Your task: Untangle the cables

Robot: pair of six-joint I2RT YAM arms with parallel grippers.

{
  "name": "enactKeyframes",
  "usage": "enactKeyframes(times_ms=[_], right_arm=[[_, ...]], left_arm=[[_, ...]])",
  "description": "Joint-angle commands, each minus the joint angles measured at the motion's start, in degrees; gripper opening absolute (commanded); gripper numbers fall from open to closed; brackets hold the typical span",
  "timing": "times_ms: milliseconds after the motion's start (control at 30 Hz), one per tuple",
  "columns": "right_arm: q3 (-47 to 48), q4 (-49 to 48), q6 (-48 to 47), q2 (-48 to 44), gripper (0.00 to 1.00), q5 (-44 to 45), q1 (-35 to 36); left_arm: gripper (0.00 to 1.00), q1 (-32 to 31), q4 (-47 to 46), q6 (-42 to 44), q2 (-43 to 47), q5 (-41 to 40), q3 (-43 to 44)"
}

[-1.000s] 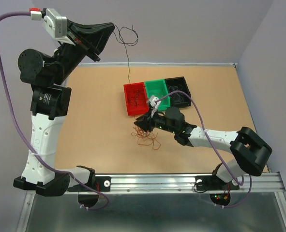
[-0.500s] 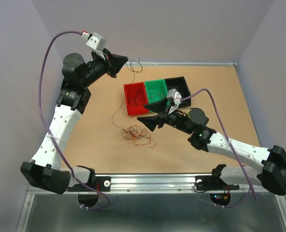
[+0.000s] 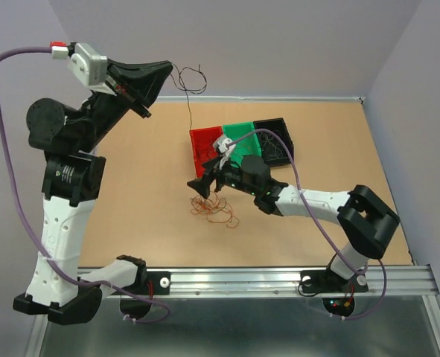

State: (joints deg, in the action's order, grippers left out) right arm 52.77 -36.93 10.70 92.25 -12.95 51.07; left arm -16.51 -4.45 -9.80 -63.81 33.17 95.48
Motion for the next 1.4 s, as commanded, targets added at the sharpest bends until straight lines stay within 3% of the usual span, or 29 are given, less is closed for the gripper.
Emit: enactKeyframes(times_ms=[0,67,167,233,267,300,500,633,833,1000,1167,1367], right_arm=[[8.55,-3.5,-0.85,4.94,0.92,-2.35,2.45],[10.84,-3.42,-0.86,7.74,0.89,-1.82,3.51],[13.84,-3.33,-0.68,11.63,0.55,-0.67,4.13],[13.59,-3.33,-0.15,11.73,0.13,-0.85,4.21],[13.06,-3.5,0.02,11.12,0.12,-0.94,4.21],[12.27,-3.68,0.37,10.42,0.01,-0.68,4.3],[1.73,-4.38,0.9,-1.33,0.01,0.73,5.62],[-5.37,-4.47,1.69,-9.69,0.01,0.21,5.97],[-9.27,-4.56,2.13,-20.25,0.01,-2.16,6.15],[-5.06,-1.31,1.52,-25.88,0.01,-0.85,6.15],[1.7,6.33,-0.24,-26.07,0.0,12.67,6.15],[12.7,20.3,-2.52,-19.83,0.0,26.3,6.15]], left_arm=[[0.0,-0.19,-0.3,-1.44,-0.08,1.11,3.3],[0.0,-0.27,-0.04,-1.88,-0.61,1.2,4.09],[0.0,-0.19,1.28,-1.71,-1.58,0.41,5.68],[0.0,-0.1,2.24,0.3,-1.41,-3.08,5.86],[0.0,-0.1,2.69,1.09,-1.4,-5.02,5.86],[0.0,-0.1,3.65,3.45,-1.66,-8.61,5.68],[0.0,0.52,4.1,9.36,-3.95,-14.53,-0.19],[0.0,0.87,-2.91,11.3,-4.13,-17.95,-11.6],[0.0,0.87,-8.12,12.0,-8.16,-17.88,-21.11],[0.0,0.69,-9.09,13.23,-12.03,-10.77,-25.69],[0.0,0.17,-11.54,14.9,-13.01,-0.31,-31.05],[0.0,-6.24,-12.95,20.6,-8.97,-0.03,-36.85]])
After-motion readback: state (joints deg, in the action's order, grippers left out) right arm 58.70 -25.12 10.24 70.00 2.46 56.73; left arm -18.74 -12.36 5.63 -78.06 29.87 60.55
